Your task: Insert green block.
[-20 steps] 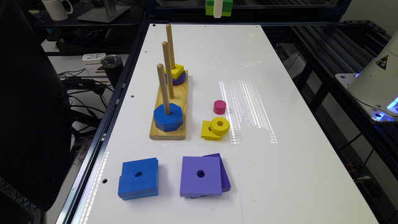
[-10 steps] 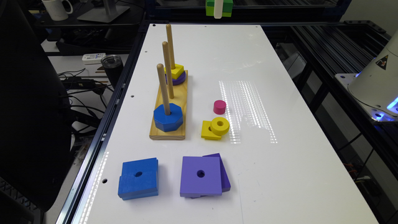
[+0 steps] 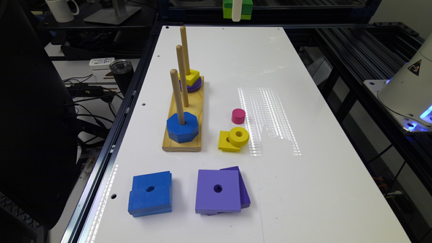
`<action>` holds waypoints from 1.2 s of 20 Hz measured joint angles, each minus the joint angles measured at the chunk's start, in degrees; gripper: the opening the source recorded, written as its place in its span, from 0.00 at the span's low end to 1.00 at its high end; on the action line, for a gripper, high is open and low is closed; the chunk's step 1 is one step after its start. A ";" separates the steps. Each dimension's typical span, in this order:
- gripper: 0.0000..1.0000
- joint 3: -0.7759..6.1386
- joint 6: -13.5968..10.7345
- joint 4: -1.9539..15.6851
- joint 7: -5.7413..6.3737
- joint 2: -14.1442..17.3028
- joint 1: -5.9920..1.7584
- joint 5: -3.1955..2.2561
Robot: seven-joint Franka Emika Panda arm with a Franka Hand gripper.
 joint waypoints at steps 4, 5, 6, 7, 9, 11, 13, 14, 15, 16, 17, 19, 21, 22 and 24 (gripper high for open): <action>0.00 1.29 0.75 0.10 1.23 0.47 0.01 0.03; 0.00 1.66 0.91 0.17 1.62 0.61 0.01 0.03; 0.00 2.07 1.08 0.26 1.99 0.76 0.01 0.04; 0.00 2.47 1.27 0.37 2.38 0.95 0.01 0.05; 0.00 3.38 1.74 0.67 3.28 1.46 0.01 0.05; 0.00 4.21 2.00 1.17 4.11 2.06 0.01 0.05; 0.00 5.13 2.07 1.99 5.00 2.82 0.01 0.05; 0.00 5.58 2.07 2.49 5.44 3.28 0.01 0.05; 0.00 6.12 2.07 3.10 5.98 3.86 0.01 0.05; 0.00 6.57 2.07 3.64 6.41 4.36 0.01 0.05; 0.00 7.00 2.07 4.20 6.81 4.92 0.01 0.05; 0.00 7.89 2.07 5.35 7.71 6.03 0.02 0.01; 0.00 8.77 2.07 6.51 8.63 7.15 0.01 -0.07; 0.00 9.20 2.07 7.07 9.06 7.71 0.02 -0.10; 0.00 10.04 2.06 8.19 9.95 8.76 0.02 -0.22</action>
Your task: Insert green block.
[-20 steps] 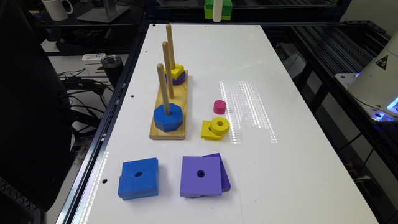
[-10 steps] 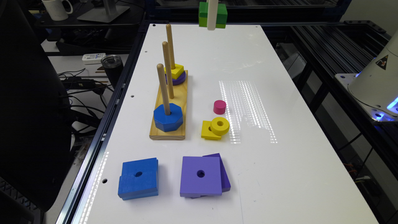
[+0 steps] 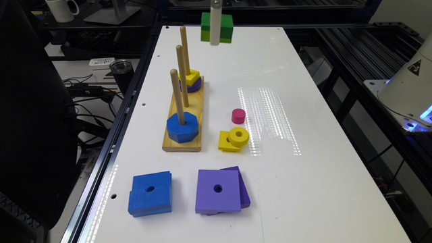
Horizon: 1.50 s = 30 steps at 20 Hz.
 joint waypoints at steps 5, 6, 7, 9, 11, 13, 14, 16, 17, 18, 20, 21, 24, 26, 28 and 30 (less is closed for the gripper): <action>0.00 2.01 -0.01 2.61 2.11 2.46 0.01 -0.34; 0.00 2.36 -0.03 3.12 2.49 2.90 0.01 -0.41; 0.00 2.71 -0.04 3.60 2.87 3.36 0.02 -0.52; 0.00 3.38 -0.06 4.55 3.70 4.23 0.03 -0.85; 0.00 4.08 -0.07 5.50 4.64 5.14 0.04 -1.34; 0.00 4.65 -0.14 6.37 5.42 5.92 0.05 -1.67; 0.00 4.83 -0.15 6.63 5.62 6.17 0.05 -1.79; 0.00 5.45 -0.18 7.65 6.55 7.15 0.06 -2.38; 0.00 5.73 -0.19 8.11 6.91 7.58 0.07 -2.58; 0.00 5.92 -0.19 8.44 7.15 7.91 0.08 -2.71; 0.00 6.31 -0.22 9.05 7.67 8.48 0.08 -3.04; 0.00 6.51 -0.23 9.38 7.96 8.77 0.08 -3.26; 0.00 6.92 -0.25 9.91 8.55 9.29 0.09 -3.61; 0.00 7.12 -0.26 10.20 8.77 9.53 0.09 -3.68; 0.00 7.19 -0.26 10.33 8.81 9.63 0.09 -3.69; 0.00 7.24 -0.26 10.36 8.84 9.64 0.09 -3.69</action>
